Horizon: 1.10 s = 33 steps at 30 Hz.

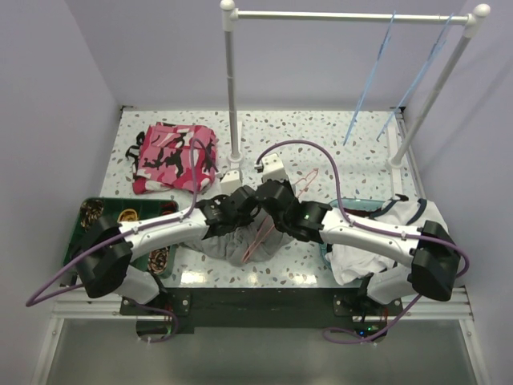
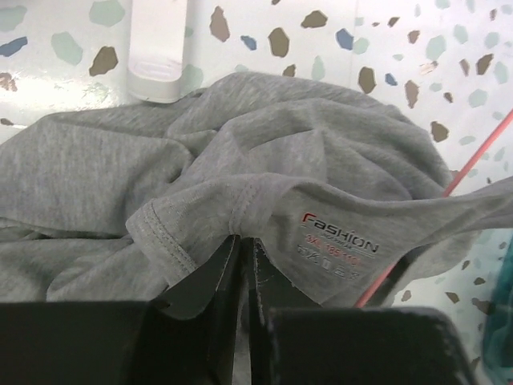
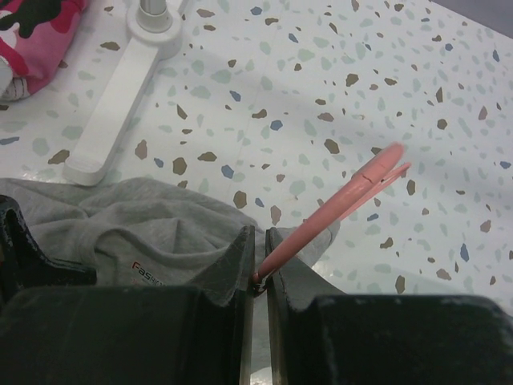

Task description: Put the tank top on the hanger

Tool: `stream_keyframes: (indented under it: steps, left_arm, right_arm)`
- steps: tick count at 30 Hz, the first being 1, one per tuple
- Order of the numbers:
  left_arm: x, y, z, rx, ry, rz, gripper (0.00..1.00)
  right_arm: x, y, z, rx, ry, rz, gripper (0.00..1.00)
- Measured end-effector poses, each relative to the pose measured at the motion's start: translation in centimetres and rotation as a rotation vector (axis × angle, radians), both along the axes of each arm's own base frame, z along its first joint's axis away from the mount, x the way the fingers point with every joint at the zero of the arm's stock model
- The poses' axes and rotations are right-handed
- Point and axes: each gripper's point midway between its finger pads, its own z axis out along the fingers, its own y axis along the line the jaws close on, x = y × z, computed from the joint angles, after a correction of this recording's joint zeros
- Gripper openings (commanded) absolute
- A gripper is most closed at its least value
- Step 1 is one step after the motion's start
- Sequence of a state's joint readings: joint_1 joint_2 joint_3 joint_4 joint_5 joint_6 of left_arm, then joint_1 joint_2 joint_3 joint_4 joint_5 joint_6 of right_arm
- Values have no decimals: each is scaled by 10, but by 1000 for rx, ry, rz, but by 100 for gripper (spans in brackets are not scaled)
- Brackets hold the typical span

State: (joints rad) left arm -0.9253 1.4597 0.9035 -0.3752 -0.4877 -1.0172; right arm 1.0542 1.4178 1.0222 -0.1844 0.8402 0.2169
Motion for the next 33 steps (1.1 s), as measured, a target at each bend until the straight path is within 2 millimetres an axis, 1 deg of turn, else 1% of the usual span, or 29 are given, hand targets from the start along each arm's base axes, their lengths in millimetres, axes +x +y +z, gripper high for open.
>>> stream_keyframes:
  steps: [3, 4, 9, 14, 15, 16, 17, 20, 23, 26, 28, 31, 33]
  left_arm:
    - [-5, 8, -8, 26, 15, -4, 0]
    - [-6, 9, -8, 28, 15, -6, 0]
    - [-6, 10, 11, -6, -23, -19, 0]
    - [-13, 19, 24, -32, -59, -35, 0]
    - [-15, 21, 25, -31, -64, -42, 7]
    - [-16, 23, 28, -33, -69, -46, 21]
    - [-16, 24, 29, -33, -71, -49, 32]
    - [-20, 26, 30, -45, -69, -50, 41]
    - [-27, 30, 19, -48, -43, -54, 47]
    - [-36, 33, 2, -49, -1, -54, 49]
    - [-39, 33, -4, -61, 15, -52, 49]
    - [-39, 30, -7, -87, 19, -51, 49]
    - [-37, 26, -7, -116, 8, -52, 45]
  right_arm:
    - [-1, 2, 4, 13, -10, 2, 0]
    - [0, 2, 5, 17, -14, 1, 0]
    - [1, 1, 9, 19, -27, -16, 0]
    - [8, -3, 28, 33, -74, -67, 0]
    - [9, -3, 32, 38, -82, -74, 0]
    - [10, -3, 35, 41, -89, -81, 0]
    - [11, -3, 38, 43, -95, -88, 0]
    - [11, -4, 40, 43, -100, -94, 0]
    - [11, -4, 40, 45, -99, -96, 0]
    - [11, -4, 39, 46, -97, -97, 0]
    - [11, -5, 37, 44, -94, -98, 0]
    - [10, -6, 33, 35, -88, -99, 0]
    - [9, -7, 32, 32, -86, -99, 0]
